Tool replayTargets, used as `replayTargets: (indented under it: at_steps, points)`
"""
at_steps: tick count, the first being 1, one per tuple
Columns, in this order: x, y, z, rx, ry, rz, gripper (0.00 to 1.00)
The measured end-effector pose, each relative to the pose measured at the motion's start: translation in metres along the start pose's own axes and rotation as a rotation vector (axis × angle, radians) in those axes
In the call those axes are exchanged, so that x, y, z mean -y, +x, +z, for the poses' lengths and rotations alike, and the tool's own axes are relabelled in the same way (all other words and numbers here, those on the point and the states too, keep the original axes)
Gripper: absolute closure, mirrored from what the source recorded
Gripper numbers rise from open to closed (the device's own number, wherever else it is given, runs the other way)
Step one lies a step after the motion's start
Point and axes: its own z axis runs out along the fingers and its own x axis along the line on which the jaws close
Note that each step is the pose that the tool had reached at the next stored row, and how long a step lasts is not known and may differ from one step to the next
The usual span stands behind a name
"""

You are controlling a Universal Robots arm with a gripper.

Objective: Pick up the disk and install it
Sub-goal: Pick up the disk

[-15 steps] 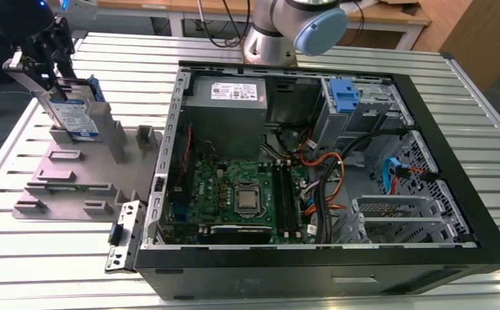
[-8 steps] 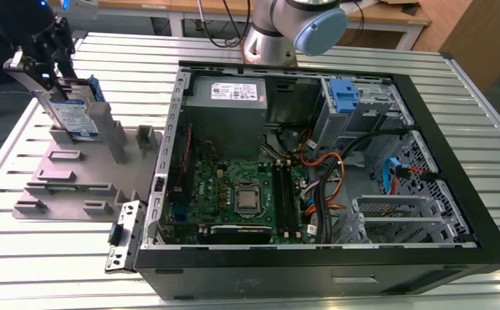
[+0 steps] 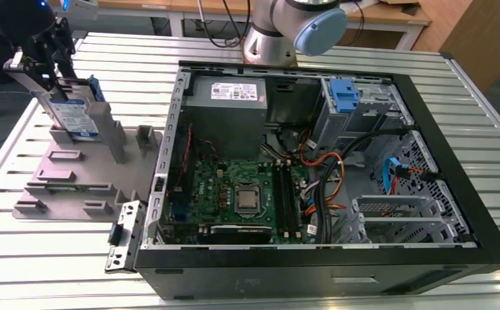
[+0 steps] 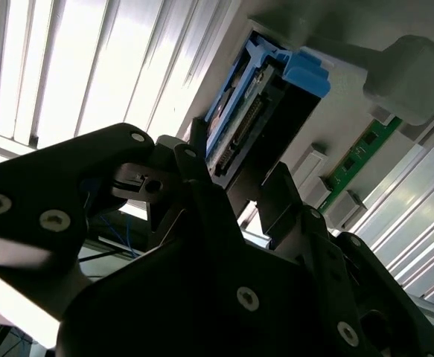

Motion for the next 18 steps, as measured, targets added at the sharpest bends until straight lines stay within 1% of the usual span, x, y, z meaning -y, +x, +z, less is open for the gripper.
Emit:
replayTargets:
  at_steps: [10,11,13,14,18]
  points:
    - [0.0001,0.0001,0.0000,-0.0001,-0.0002,0.000,0.47]
    - [0.0001,0.0001,0.0000,-0.0001,-0.0002,0.000,0.49]
    - [0.0001,0.0001,0.0000,-0.0001,-0.0001,0.000,0.49]
    - [0.0001,0.0001,0.0001,-0.0001,-0.0001,0.000,0.55]
    - [0.0001,0.0001,0.0001,-0.0001,-0.0001,0.000,0.56]
